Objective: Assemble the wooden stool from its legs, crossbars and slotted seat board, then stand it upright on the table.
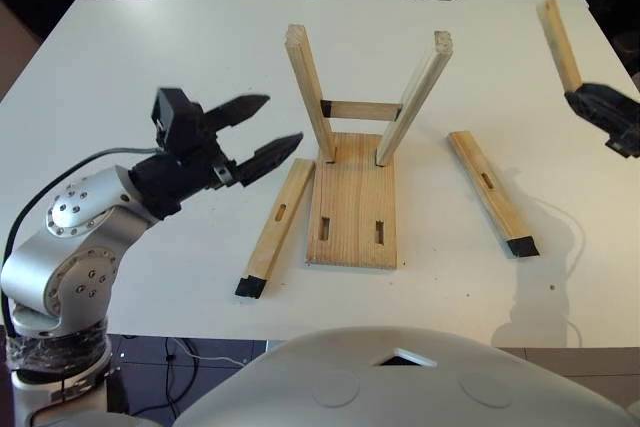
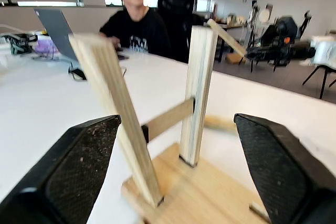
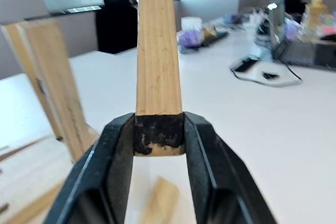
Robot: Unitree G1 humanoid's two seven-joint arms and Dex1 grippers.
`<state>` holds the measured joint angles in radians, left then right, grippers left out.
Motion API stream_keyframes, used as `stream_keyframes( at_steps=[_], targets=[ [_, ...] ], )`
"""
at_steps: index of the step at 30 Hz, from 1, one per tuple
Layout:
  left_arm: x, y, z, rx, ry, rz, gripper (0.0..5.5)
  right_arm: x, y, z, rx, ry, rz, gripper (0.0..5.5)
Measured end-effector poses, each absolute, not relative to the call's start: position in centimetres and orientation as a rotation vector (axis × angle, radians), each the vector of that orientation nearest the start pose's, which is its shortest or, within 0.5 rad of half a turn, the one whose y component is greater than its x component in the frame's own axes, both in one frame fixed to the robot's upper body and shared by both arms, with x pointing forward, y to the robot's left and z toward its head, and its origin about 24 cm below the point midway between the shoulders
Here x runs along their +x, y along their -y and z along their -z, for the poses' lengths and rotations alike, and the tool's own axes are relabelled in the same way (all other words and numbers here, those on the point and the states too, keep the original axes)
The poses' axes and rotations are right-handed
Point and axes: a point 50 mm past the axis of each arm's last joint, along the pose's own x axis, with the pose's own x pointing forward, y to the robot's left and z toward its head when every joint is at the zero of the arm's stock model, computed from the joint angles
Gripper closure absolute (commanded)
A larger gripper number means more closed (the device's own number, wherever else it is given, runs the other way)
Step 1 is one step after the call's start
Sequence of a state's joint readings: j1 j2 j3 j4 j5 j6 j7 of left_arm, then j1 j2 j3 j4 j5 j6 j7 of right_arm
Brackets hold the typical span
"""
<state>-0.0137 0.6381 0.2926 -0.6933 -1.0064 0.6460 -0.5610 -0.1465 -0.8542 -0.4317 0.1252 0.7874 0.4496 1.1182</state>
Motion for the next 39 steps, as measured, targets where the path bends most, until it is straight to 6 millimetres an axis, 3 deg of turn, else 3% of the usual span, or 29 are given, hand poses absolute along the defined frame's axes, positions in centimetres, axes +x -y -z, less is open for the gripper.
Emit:
stream_keyframes(
  at_steps=[2,6,9,14,24,30,39],
  targets=[
    [20.4,-17.1,-20.5,-0.164,0.163,0.965,1.48,23.8,29.6,-18.6,0.15,0.047,-0.906,4.19],
    [19.9,-13.4,-22.0,-0.248,0.173,1.214,1.48,21.8,23.1,-23.2,0.282,0.167,-1.33,4.19],
    [19.4,-12.4,-23.0,-0.307,0.18,1.346,1.48,21.1,21.0,-23.3,0.329,0.116,-1.463,4.19],
    [20.3,-11.9,-22.9,-0.37,0.153,1.367,1.48,21.3,19.0,-22.4,0.371,0.057,-1.557,4.19],
    [20.0,-10.8,-23.2,-0.402,0.131,1.452,1.48,21.8,18.0,-19.9,0.321,-0.072,-1.617,4.19],
    [19.9,-11.0,-23.2,-0.385,0.116,1.468,2.43,22.0,18.8,-18.6,0.272,-0.119,-1.588,4.19],
    [19.9,-11.0,-22.5,-0.326,0.097,1.458,3.77,21.9,18.7,-18.2,0.23,-0.129,-1.612,4.19]
  ],
)
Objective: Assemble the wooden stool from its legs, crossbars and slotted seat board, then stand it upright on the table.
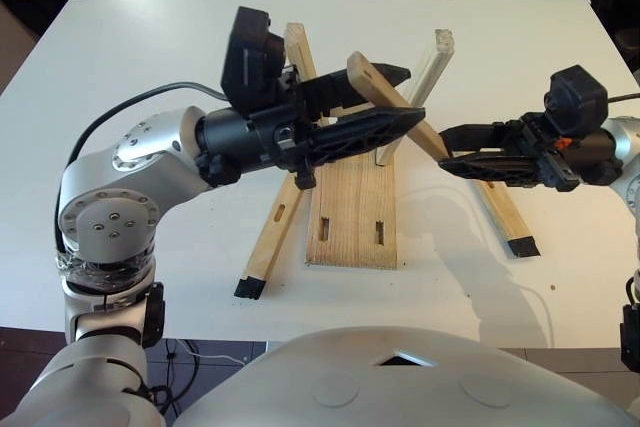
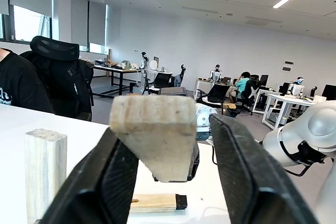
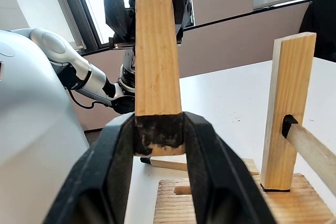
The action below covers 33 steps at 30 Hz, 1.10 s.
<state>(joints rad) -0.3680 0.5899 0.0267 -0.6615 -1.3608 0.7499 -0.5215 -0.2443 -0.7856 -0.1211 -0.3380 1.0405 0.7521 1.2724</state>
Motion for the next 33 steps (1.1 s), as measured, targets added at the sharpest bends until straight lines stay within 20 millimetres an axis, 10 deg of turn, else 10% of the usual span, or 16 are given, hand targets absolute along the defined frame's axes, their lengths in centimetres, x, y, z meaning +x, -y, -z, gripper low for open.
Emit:
stream_keyframes(
  at_steps=[14,24,33],
  targets=[
    [19.7,-11.4,-20.9,-0.202,0.029,1.463,4.23,22.0,18.2,-17.8,0.051,-0.125,-1.606,4.19],
    [19.6,-13.8,-21.9,-0.169,0.057,1.44,4.23,21.9,19.6,-16.3,0.035,-0.201,-1.505,3.16],
    [18.8,-20.9,-20.8,0.181,-0.178,1.367,4.23,20.8,20.9,-14.4,-0.003,-0.242,-1.401,3.16]
  ],
)
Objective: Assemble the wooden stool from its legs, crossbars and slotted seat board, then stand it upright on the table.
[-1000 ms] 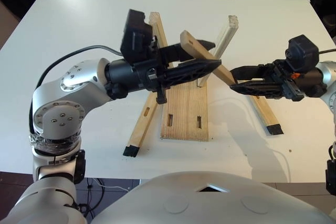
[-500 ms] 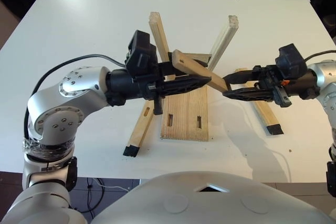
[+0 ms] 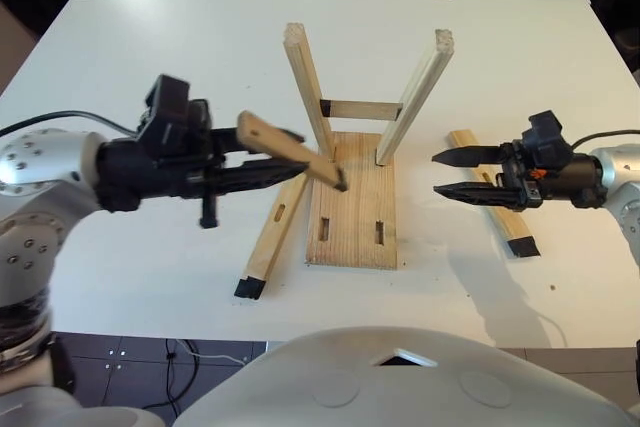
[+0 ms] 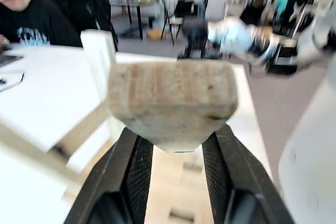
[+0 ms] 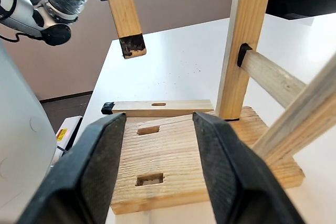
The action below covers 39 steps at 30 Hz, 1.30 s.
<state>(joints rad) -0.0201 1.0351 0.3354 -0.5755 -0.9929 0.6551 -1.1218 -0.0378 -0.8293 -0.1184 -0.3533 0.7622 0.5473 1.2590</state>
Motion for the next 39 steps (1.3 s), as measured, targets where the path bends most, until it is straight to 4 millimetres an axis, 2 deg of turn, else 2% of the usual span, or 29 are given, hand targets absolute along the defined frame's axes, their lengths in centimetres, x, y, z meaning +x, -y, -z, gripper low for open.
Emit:
stream_keyframes(
  at_steps=[3,7,9,25,35,39],
  targets=[
    [19.3,-22.8,-20.0,0.412,-0.246,1.371,4.23,20.3,20.8,-13.8,-0.017,-0.246,-1.366,3.16],
    [19.7,-22.7,-17.4,0.599,-0.27,1.467,4.23,20.2,20.5,-13.2,-0.037,-0.243,-1.338,3.16],
    [20.0,-22.6,-16.8,0.651,-0.251,1.485,4.23,20.3,20.3,-13.1,-0.039,-0.243,-1.34,3.16],
    [20.3,-23.2,-13.8,0.791,-0.166,1.537,4.23,20.5,20.4,-12.7,-0.034,-0.252,-1.338,3.16],
    [20.4,-23.0,-12.5,0.75,-0.157,1.532,4.23,20.9,20.3,-12.2,-0.048,-0.265,-1.33,3.16],
    [20.3,-23.3,-11.9,0.721,-0.214,1.544,4.23,21.0,20.3,-12.1,-0.056,-0.267,-1.328,3.16]
  ],
)
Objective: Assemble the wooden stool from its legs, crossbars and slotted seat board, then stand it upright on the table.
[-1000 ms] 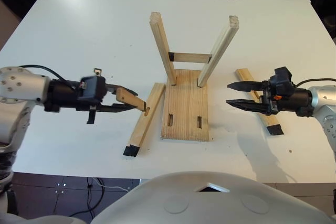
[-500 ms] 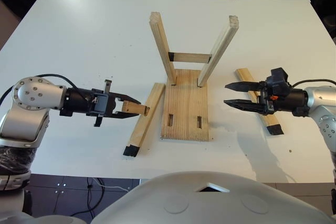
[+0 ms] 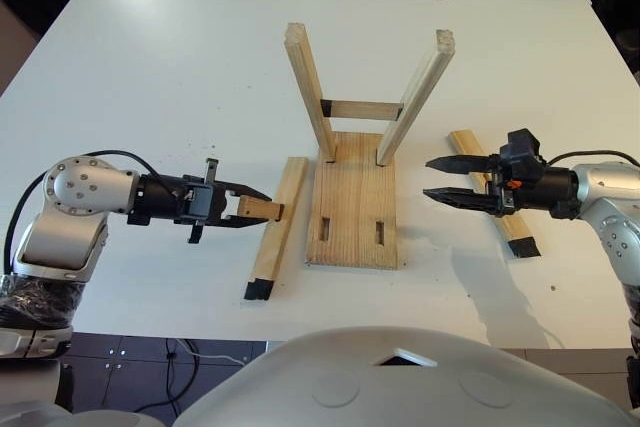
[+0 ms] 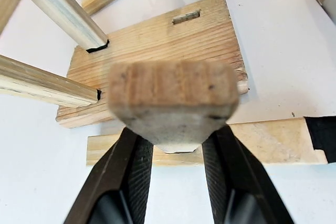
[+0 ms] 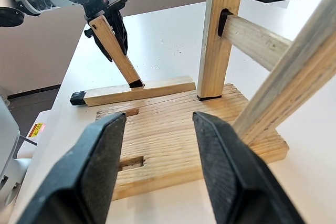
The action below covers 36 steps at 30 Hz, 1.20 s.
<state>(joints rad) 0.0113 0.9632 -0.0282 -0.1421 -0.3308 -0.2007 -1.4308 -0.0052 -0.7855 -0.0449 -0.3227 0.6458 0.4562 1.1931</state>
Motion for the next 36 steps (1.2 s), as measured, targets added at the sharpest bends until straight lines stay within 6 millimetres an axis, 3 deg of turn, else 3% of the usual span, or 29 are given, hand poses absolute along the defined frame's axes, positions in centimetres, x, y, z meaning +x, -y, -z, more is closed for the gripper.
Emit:
stream_keyframes(
  at_steps=[9,13,19,27,36],
  targets=[
    [20.9,-23.0,-11.9,0.725,-0.33,1.641,4.23,21.5,20.2,-11.5,-0.067,-0.261,-1.294,3.16],
    [21.1,-22.8,-11.2,0.631,-0.346,1.627,4.23,21.5,20.0,-10.9,-0.074,-0.278,-1.295,3.16],
    [21.3,-23.3,-9.4,0.446,-0.335,1.564,4.23,21.7,20.2,-10.7,-0.092,-0.282,-1.286,3.16],
    [21.4,-23.9,-8.3,0.372,-0.314,1.477,4.23,22.1,20.4,-10.7,-0.107,-0.285,-1.275,3.16],
    [23.5,-24.7,-7.1,0.316,-0.243,1.2,4.23,22.8,20.5,-11.0,-0.131,-0.275,-1.264,3.16]
  ],
)
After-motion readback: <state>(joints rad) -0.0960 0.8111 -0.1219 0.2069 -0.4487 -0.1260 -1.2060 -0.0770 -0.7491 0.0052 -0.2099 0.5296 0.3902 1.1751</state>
